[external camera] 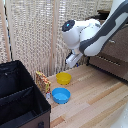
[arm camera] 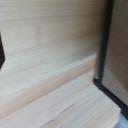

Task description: Kindly move your gripper toward the top drawer's handle. With caution, hold the handle robustly using your gripper and pull open the top drawer. Let the handle go. Relocate your gripper to the bowl placed in the background. Gently hold the bowl using your gripper. Bring the gripper and the bowl to the ajar drawer. Softly release the bowl into it.

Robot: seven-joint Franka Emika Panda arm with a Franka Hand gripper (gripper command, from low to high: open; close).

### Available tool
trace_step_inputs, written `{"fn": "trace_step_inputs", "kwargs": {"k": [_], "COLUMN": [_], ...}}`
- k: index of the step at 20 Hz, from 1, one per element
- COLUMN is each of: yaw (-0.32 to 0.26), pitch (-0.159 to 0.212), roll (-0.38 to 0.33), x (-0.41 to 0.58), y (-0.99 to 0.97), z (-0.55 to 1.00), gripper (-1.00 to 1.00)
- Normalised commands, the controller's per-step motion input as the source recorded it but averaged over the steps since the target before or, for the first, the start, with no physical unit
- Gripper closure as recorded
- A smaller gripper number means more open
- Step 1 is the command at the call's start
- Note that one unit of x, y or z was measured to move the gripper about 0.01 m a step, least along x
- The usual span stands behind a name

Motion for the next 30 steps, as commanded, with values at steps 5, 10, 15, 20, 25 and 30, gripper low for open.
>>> {"fn": "trace_step_inputs", "kwargs": {"k": [5,10,15,20,25,30], "yaw": [-0.201,-0.208,-0.219,-0.220,-0.208,-0.206], "pitch": [0.002,0.000,0.000,0.000,0.034,0.152], "roll": [0.305,0.240,0.157,0.003,0.007,0.110], "x": [0.311,0.343,0.346,0.385,0.491,0.425], "y": [0.09,0.08,0.08,0.09,0.03,-0.06], "z": [0.01,0.11,0.23,0.44,0.50,0.51], "gripper": [-1.00,-1.00,-1.00,-1.00,-1.00,-1.00]}}
